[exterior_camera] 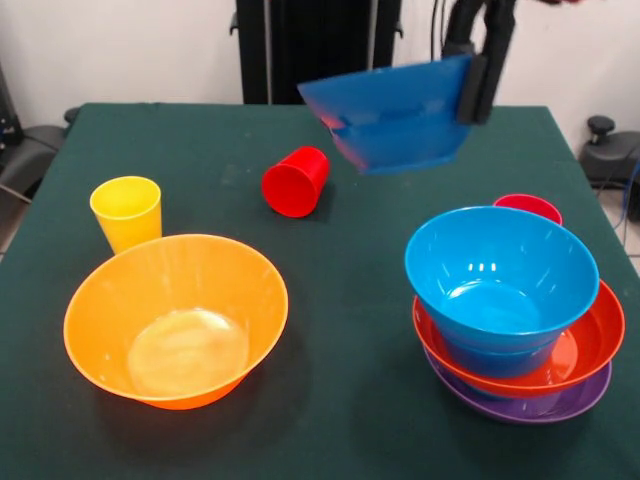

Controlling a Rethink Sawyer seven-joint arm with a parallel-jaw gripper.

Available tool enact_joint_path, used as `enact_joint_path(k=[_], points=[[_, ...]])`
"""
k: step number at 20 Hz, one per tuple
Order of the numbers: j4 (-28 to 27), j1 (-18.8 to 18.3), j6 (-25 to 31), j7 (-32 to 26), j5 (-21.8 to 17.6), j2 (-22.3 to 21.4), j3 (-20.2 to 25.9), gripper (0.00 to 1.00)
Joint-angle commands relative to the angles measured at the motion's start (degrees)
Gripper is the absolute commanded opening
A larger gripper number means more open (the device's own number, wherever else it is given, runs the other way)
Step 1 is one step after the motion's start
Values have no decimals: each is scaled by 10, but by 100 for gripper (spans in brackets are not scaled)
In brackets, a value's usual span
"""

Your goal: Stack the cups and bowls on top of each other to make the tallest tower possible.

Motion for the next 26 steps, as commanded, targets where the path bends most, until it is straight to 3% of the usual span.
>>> enact_joint_path(k=[1,8,26], points=[[-140,-13,65,156,34,104,-20,0],[-188,-23,75,175,99,147,-92,0],[-133,10,58,186,150,139,-136,0]])
